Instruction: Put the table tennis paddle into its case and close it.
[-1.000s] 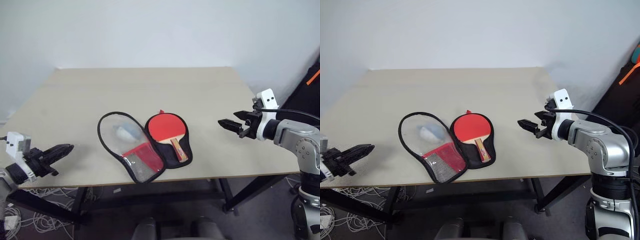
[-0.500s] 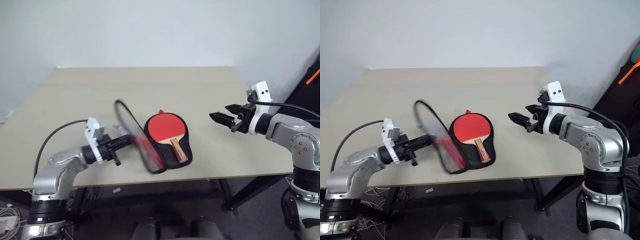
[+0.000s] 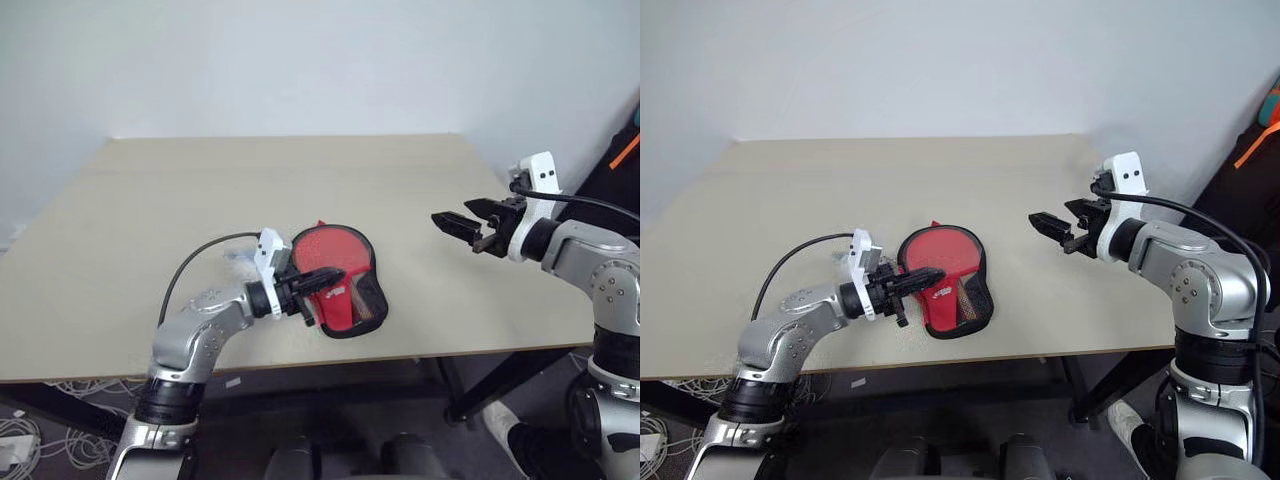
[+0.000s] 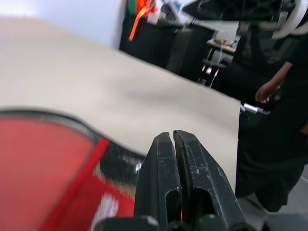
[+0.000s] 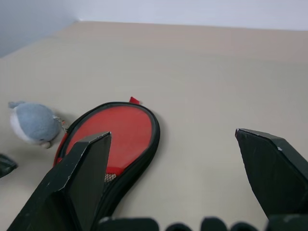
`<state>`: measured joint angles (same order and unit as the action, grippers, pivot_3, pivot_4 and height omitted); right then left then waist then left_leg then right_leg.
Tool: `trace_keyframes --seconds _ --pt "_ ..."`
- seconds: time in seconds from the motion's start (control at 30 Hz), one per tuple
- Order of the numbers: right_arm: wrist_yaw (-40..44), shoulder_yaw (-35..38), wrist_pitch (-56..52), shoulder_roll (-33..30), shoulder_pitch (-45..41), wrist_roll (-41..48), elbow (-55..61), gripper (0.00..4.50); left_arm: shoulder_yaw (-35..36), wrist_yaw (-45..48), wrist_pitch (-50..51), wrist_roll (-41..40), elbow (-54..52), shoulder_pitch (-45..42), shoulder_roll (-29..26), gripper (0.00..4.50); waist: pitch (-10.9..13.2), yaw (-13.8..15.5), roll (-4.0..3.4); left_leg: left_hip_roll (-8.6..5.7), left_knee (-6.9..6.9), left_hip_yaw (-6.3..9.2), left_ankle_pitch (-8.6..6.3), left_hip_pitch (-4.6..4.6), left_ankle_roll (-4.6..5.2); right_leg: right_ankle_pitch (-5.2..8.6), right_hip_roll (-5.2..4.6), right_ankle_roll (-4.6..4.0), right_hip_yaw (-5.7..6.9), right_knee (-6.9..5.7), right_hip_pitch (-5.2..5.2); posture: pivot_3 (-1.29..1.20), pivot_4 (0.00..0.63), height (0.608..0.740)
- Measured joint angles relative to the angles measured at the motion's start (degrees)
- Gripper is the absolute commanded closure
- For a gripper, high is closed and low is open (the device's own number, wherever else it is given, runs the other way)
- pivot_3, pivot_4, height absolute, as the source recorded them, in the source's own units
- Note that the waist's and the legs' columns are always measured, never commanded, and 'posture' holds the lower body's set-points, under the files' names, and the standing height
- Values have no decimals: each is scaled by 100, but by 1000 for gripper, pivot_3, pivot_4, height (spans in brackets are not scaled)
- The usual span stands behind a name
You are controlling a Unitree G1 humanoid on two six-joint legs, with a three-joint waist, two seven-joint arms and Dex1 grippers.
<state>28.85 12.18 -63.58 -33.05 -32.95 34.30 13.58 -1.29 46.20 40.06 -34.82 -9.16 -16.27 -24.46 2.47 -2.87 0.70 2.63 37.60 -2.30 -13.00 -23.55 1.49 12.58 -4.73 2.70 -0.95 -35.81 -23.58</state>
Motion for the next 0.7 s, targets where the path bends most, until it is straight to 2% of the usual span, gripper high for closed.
trace_keyframes --seconds 0.07,0.23,0.33,0.7 --pt "-30 -1 7 34 29 3 13 0 76 -53 281 -115 -35 268 -71 3585 0 0 0 0 6 0 0 -2 0 0 -1 0 0 1 2 0 0 740" --pt "-149 -23 3 225 209 9 54 0 535 -186 1117 -882 -263 741 -118 1759 1 29 1 -1 12 2 -1 -5 0 0 -6 0 5 1 2 0 0 740" --pt "-243 -36 -19 317 213 42 123 0 759 -411 1348 -1044 -263 790 -121 758 1 33 0 -1 12 2 -1 -5 -1 0 -6 0 5 1 3 0 0 740" --pt "-537 -39 -166 557 310 176 405 0 1098 -1131 2659 -1613 -159 788 -86 758 1 31 1 -1 11 3 -2 -4 -1 0 -6 0 6 1 2 0 0 740"
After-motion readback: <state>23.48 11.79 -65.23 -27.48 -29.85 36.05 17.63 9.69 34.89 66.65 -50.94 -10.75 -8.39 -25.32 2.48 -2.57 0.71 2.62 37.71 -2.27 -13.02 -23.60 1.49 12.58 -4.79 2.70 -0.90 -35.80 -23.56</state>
